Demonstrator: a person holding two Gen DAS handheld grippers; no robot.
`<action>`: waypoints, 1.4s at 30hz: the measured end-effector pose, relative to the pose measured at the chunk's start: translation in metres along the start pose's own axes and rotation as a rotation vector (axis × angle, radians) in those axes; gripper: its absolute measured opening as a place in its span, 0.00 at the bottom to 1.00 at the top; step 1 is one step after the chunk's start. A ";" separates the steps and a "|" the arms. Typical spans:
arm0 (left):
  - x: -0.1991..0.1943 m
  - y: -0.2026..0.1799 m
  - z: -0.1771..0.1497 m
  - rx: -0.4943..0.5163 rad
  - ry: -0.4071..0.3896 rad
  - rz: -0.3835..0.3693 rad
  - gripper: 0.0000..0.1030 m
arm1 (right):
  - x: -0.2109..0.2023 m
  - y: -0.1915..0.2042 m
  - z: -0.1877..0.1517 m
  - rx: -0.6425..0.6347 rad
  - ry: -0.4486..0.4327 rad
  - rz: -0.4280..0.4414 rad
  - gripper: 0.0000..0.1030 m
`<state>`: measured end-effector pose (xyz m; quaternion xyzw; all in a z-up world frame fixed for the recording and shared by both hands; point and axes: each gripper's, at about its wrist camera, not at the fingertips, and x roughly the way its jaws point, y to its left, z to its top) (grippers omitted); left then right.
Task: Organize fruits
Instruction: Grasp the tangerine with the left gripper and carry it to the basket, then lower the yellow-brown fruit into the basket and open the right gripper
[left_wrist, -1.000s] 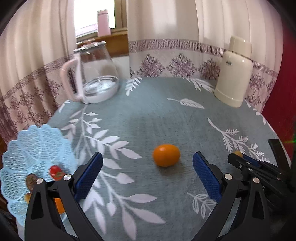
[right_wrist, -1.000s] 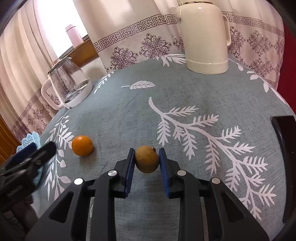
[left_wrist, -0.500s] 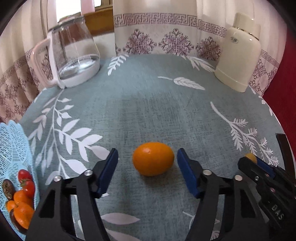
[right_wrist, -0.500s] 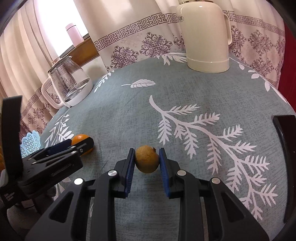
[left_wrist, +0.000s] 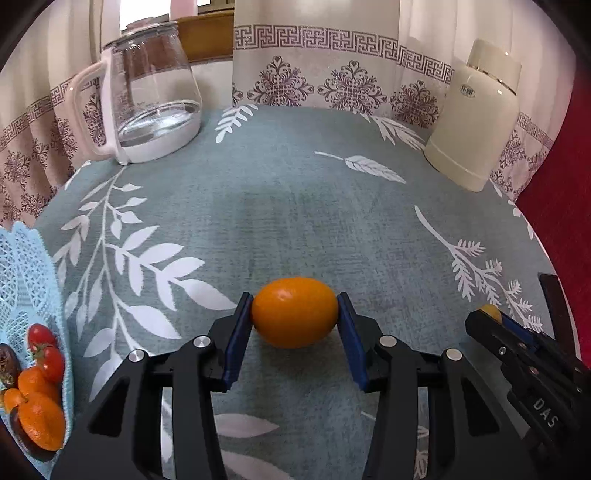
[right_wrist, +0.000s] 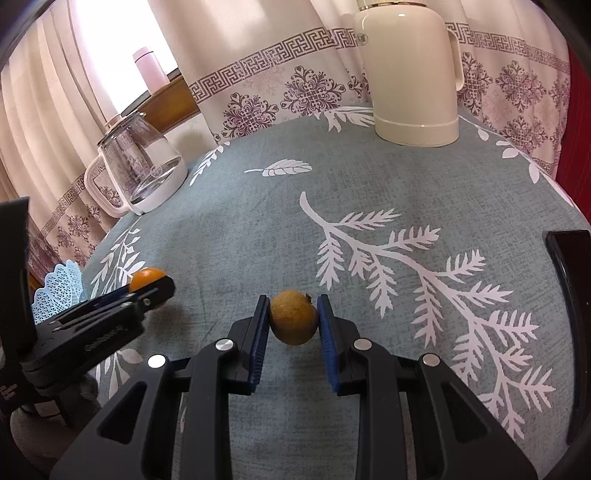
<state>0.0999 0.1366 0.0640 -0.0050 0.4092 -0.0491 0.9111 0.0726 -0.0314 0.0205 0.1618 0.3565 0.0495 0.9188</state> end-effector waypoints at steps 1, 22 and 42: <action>-0.003 0.001 0.001 -0.001 -0.007 0.005 0.46 | -0.001 0.000 0.000 -0.001 -0.002 0.002 0.26; -0.093 0.112 -0.006 -0.177 -0.144 0.219 0.46 | -0.006 0.002 -0.001 -0.015 -0.023 0.016 0.26; -0.129 0.196 -0.039 -0.374 -0.165 0.342 0.57 | -0.008 0.003 -0.001 -0.020 -0.029 0.019 0.26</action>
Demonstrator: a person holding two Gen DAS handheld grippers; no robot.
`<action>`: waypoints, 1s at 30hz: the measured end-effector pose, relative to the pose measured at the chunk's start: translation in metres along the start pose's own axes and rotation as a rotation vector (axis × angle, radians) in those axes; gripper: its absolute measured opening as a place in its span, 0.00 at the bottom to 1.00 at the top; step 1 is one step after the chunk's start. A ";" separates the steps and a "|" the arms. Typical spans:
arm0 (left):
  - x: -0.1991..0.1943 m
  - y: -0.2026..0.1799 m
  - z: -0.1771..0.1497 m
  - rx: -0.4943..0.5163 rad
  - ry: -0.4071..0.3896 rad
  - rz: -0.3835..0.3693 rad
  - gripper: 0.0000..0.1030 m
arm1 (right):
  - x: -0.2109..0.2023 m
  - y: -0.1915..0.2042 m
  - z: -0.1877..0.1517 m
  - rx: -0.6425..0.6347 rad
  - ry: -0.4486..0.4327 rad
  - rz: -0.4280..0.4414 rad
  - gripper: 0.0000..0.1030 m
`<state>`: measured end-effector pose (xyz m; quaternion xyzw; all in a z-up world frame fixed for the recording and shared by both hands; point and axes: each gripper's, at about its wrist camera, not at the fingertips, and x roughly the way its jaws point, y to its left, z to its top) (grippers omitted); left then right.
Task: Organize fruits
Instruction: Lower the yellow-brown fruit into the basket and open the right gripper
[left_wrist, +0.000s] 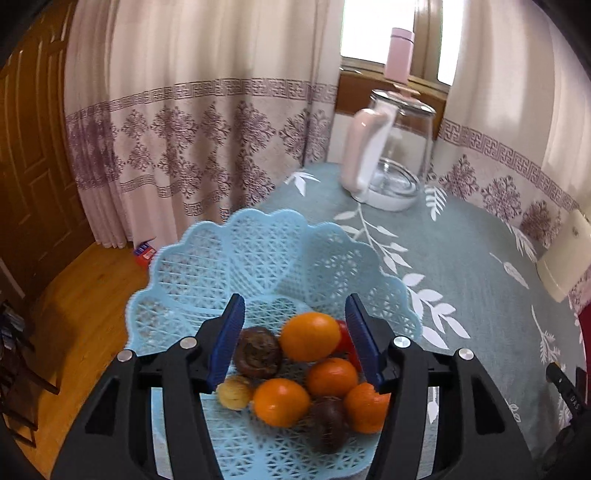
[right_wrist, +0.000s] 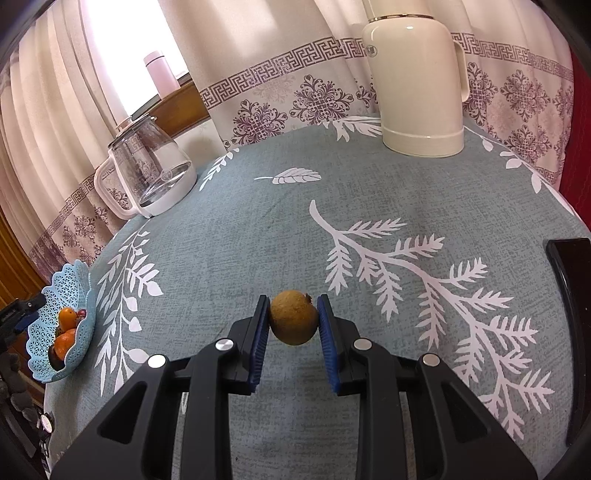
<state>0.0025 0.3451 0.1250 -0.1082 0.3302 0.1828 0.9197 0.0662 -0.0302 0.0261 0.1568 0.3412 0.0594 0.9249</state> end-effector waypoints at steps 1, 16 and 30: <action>-0.002 0.005 0.000 -0.011 -0.004 0.002 0.57 | 0.000 0.000 0.000 -0.001 -0.002 0.000 0.26; -0.037 0.070 -0.009 -0.087 -0.079 0.113 0.66 | -0.006 0.044 0.001 -0.052 0.034 0.112 0.26; -0.038 0.106 -0.020 -0.154 -0.072 0.105 0.67 | -0.023 0.205 -0.023 -0.270 0.115 0.406 0.26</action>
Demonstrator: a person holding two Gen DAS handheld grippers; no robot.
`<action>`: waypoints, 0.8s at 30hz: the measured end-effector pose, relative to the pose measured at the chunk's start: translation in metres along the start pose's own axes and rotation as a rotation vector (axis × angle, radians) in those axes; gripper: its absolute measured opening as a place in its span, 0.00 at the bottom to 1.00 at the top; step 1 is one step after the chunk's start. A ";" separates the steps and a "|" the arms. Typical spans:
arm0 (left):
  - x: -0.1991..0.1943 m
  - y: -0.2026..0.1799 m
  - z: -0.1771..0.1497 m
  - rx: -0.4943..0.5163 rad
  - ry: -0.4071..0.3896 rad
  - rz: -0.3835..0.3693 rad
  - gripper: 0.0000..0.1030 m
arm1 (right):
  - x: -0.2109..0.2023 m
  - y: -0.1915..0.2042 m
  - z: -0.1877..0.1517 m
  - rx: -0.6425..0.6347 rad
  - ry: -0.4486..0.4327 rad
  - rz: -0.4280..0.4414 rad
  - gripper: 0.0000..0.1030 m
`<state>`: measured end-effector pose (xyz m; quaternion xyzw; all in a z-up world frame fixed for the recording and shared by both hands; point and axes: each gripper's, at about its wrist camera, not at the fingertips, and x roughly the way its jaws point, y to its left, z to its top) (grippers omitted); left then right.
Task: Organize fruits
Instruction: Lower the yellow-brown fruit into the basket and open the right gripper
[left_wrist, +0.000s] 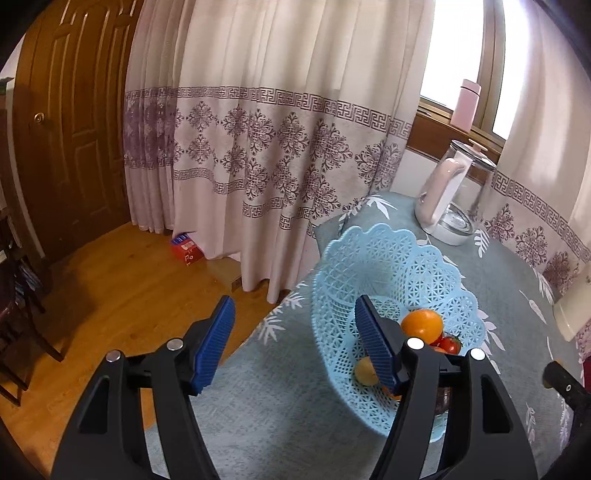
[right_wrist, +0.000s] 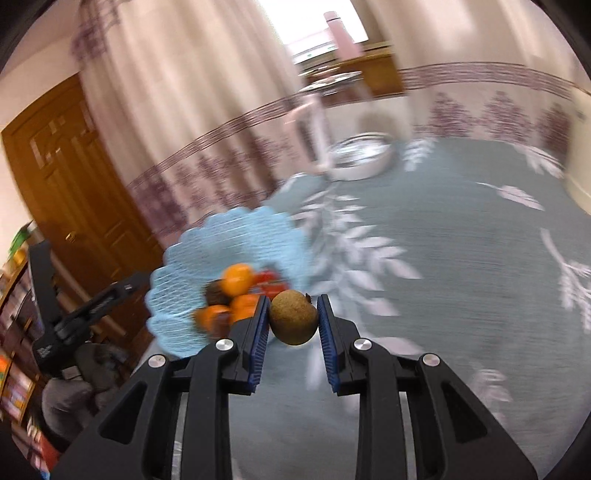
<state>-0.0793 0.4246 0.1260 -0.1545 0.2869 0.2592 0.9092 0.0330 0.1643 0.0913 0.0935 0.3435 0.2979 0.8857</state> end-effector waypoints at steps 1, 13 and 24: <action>-0.001 0.001 0.000 0.001 -0.004 0.003 0.67 | 0.007 0.012 0.000 -0.013 0.012 0.018 0.26; -0.009 0.018 0.007 -0.025 -0.026 -0.015 0.73 | 0.062 0.100 -0.011 -0.142 0.114 0.108 0.26; -0.009 0.021 0.008 -0.034 -0.022 -0.012 0.73 | 0.054 0.083 -0.012 -0.104 0.073 0.063 0.40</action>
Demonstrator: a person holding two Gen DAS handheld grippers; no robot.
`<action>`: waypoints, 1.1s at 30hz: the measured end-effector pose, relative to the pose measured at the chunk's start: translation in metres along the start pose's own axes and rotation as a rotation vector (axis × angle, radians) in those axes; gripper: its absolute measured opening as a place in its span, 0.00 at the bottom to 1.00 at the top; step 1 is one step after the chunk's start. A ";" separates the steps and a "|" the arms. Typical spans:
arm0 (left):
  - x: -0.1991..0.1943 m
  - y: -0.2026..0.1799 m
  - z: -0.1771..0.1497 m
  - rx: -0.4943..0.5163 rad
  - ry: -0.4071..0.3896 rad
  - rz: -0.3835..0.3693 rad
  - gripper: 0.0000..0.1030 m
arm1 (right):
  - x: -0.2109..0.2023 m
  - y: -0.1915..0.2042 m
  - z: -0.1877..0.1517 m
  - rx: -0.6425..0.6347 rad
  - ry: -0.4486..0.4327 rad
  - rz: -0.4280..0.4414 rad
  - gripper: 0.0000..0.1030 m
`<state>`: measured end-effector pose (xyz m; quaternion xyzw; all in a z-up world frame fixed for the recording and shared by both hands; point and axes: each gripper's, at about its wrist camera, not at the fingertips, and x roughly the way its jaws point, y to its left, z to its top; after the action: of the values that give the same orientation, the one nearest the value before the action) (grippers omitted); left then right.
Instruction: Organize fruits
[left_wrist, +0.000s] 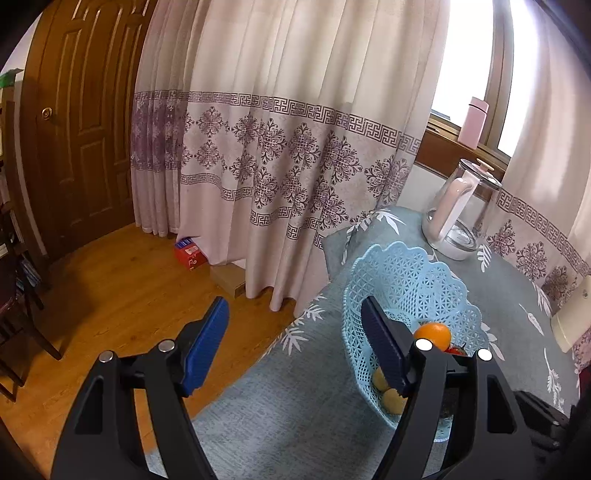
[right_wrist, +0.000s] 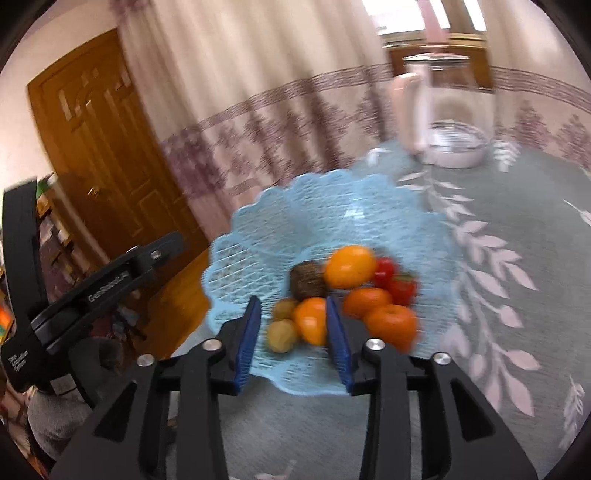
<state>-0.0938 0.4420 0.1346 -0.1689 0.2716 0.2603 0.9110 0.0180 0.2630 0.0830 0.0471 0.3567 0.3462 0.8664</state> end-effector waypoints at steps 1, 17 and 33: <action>0.000 0.000 0.000 0.001 0.001 -0.002 0.73 | -0.007 -0.009 -0.002 0.028 -0.014 -0.013 0.42; -0.024 -0.039 -0.008 0.190 -0.068 0.008 0.95 | -0.048 -0.045 -0.023 0.060 -0.047 -0.180 0.73; -0.046 -0.055 -0.013 0.356 -0.112 0.010 0.97 | -0.066 -0.018 -0.021 -0.028 -0.119 -0.251 0.95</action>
<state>-0.1007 0.3740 0.1604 0.0109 0.2631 0.2216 0.9389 -0.0189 0.2041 0.1002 0.0104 0.3028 0.2368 0.9231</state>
